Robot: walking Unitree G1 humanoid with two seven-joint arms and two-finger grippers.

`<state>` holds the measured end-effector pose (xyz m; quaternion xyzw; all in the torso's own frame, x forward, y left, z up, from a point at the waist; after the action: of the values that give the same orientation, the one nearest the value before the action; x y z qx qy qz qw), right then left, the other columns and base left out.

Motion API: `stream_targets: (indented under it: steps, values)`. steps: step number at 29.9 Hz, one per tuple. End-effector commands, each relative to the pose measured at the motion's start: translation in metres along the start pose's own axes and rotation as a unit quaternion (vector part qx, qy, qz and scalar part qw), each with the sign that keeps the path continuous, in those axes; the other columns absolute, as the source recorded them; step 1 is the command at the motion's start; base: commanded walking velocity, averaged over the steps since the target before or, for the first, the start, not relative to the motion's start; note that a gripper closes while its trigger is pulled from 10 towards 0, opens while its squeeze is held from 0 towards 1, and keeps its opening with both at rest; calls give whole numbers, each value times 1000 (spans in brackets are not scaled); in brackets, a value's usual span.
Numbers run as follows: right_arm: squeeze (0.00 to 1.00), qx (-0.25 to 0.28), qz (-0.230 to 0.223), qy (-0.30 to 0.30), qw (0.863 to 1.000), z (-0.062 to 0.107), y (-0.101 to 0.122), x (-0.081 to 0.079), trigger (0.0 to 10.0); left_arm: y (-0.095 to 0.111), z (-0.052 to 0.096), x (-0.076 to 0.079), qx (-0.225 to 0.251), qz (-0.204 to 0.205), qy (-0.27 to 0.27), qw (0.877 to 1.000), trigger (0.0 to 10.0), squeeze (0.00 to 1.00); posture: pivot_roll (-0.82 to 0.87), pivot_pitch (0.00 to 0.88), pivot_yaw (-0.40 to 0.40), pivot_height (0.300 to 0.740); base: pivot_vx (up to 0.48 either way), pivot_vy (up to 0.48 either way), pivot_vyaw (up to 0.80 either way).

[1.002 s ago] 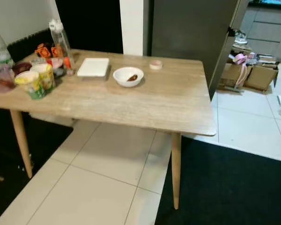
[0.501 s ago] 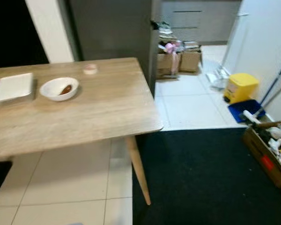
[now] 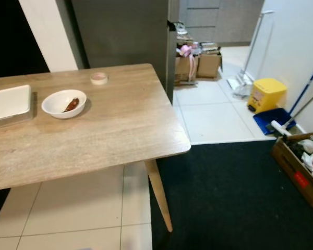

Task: Restocking fridge

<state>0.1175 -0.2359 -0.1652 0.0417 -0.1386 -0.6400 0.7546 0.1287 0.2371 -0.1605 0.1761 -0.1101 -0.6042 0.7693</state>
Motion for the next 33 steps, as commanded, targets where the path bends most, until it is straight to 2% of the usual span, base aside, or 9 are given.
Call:
stream_targets:
  steps: [1,9,33]
  values:
    - [0,3,-1,-3,1000,0,1,3,10000,-10,1,2,-15,3,-3,1000,10000,0,-84,0,10,740,0,-442,0]
    - [0,3,-2,-3,1000,0,0,3,10000,-10,1,1,-16,1,-3,1000,10000,0,-84,0,10,740,0,-443,0]
    - [0,6,-4,-2,1000,0,1,3,10000,-13,1,0,-20,-2,-3,1000,10000,0,-83,0,13,740,0,-337,0]
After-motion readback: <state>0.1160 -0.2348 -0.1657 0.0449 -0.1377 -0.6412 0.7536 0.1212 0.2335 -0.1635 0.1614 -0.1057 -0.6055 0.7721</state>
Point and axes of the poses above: a point about 5 cm out from each wrist's last joint towards the gripper, its own z axis pointing back from the gripper into the wrist, its own y axis along the axis of the wrist's last joint, x = y × z, the point moved 6 cm from there along -z, pointing out of the wrist towards the gripper, and after that the axes turned 2 degrees about z, right-handed, at the moved point
